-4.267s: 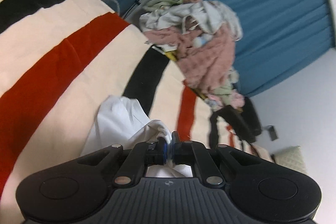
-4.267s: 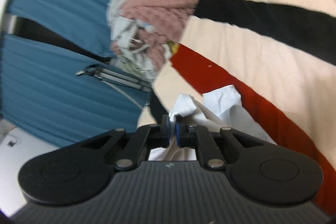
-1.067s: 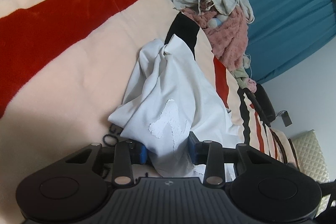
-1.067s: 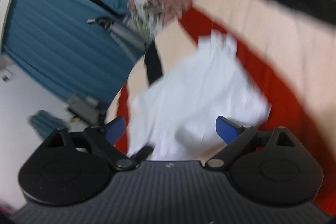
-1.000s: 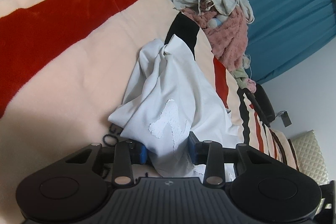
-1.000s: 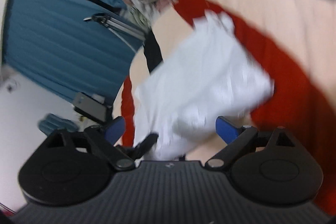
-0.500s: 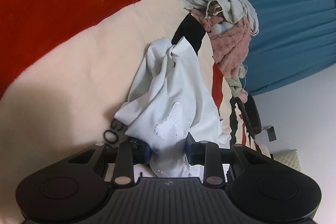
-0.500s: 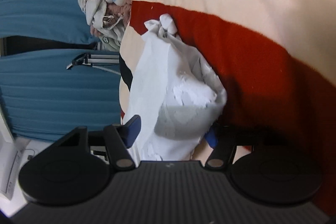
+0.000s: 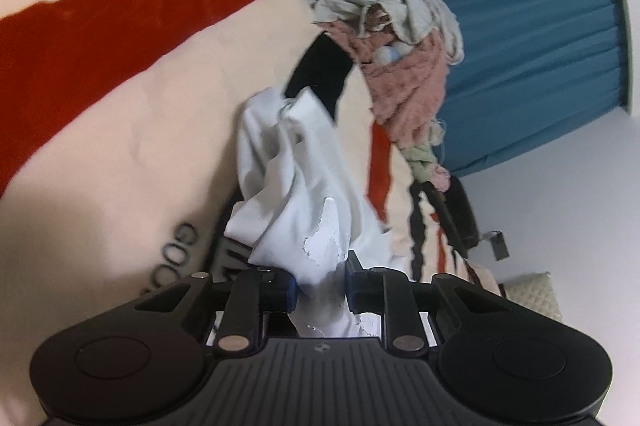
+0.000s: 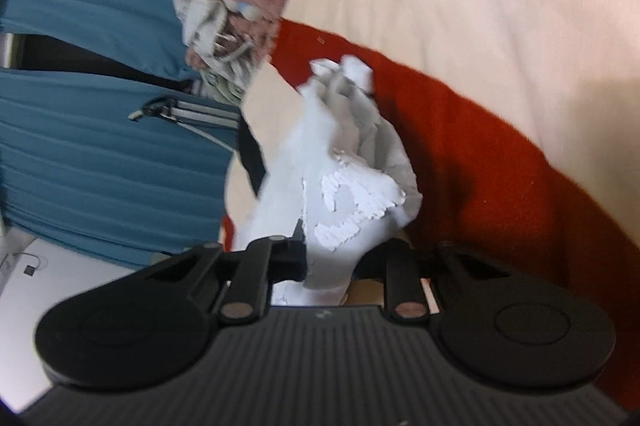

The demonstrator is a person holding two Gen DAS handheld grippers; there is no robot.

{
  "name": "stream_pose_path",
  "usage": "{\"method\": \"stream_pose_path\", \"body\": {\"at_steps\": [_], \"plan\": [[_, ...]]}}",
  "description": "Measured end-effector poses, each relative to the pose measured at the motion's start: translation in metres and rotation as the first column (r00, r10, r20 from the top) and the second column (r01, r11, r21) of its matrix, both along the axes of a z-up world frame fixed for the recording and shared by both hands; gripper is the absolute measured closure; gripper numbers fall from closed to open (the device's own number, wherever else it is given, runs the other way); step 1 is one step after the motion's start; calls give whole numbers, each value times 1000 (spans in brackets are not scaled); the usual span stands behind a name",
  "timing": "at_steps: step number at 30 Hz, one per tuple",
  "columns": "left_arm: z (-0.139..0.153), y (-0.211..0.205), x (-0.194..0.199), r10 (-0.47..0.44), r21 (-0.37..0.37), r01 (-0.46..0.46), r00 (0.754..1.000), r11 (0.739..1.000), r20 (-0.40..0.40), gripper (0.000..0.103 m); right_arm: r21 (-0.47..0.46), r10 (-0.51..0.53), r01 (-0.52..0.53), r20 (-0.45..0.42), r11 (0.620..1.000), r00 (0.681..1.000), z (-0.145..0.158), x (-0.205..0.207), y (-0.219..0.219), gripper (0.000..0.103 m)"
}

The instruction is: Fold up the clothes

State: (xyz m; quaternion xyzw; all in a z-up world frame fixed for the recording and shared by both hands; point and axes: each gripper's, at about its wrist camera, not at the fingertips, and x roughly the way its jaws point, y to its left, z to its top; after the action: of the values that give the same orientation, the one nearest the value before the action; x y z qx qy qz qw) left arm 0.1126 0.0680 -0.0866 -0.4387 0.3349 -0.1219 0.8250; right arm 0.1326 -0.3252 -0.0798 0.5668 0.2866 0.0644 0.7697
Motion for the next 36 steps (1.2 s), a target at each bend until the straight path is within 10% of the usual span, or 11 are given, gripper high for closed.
{"method": "stream_pose_path", "body": {"at_steps": [13,24,30,36], "plan": [[87,-68,-19,-209,-16,209,978,978,16,81,-6,-194,195,94,981,977,91,-64,-54,83],[150,-235,119,-339,112,348,936,931,-97,81,-133,-247,250,37,959,968,130,15,-192,82],[177,-305,205,-344,149,330,936,932,78,82,-254,-252,285,155,924,955,165,95,-246,82],[138,-351,240,-427,344,335,871,877,242,81,-358,-217,286,222,889,951,133,133,-257,82]]}}
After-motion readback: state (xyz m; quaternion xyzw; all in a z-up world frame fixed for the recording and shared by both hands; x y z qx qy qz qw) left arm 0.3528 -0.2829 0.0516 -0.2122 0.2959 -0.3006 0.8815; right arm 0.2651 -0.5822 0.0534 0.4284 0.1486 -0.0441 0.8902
